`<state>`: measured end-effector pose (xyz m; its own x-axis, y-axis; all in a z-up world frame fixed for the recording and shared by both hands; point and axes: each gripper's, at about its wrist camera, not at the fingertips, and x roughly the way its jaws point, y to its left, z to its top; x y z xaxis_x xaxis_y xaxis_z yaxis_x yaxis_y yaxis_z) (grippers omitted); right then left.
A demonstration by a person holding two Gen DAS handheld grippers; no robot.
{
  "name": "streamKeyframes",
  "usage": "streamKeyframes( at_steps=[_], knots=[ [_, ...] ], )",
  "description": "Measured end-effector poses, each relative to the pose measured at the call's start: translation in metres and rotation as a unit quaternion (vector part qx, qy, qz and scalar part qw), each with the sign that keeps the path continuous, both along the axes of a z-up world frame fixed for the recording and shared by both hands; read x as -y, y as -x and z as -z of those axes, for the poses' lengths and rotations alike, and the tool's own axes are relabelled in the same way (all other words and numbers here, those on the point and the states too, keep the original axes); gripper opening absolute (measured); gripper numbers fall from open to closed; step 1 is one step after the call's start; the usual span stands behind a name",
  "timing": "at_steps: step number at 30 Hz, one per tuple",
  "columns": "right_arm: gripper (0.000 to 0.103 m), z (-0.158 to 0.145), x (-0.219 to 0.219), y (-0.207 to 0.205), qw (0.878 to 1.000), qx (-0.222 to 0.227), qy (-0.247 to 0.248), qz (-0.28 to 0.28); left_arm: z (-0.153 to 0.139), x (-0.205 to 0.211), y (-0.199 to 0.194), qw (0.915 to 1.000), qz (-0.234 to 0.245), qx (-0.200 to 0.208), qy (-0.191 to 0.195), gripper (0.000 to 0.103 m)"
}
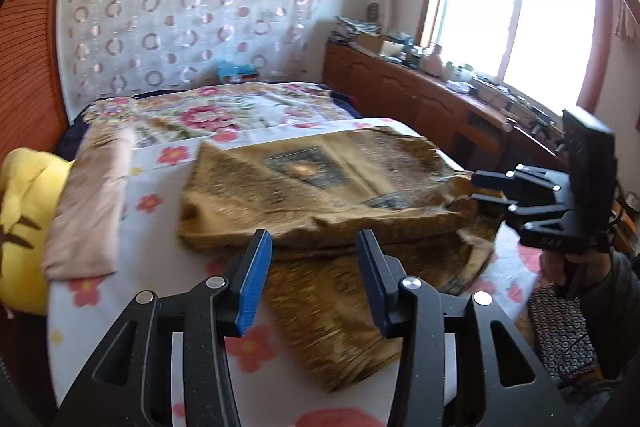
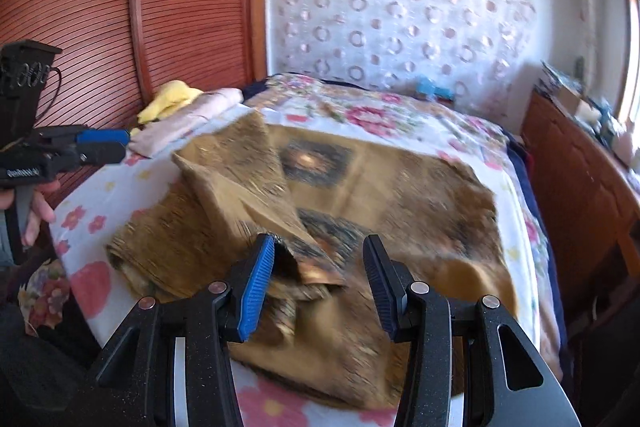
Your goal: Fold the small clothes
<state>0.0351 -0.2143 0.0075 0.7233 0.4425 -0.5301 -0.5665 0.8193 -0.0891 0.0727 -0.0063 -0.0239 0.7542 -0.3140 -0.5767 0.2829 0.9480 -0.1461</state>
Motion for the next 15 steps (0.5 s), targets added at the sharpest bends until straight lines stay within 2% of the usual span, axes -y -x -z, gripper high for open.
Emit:
streamKeyframes(
  at_steps=[9,15],
  knots=[
    [0.053,-0.003,-0.05,-0.011,0.998,0.013,0.023,-0.054,0.015,-0.032,0.005,0.9995,-0.029,-0.006,0.01,0.046],
    [0.053,0.035,-0.072,-0.045,0.993,-0.055,0.078,-0.071,0.019,-0.035,0.005,0.9994,-0.03,-0.007,0.017,0.046]
  ],
)
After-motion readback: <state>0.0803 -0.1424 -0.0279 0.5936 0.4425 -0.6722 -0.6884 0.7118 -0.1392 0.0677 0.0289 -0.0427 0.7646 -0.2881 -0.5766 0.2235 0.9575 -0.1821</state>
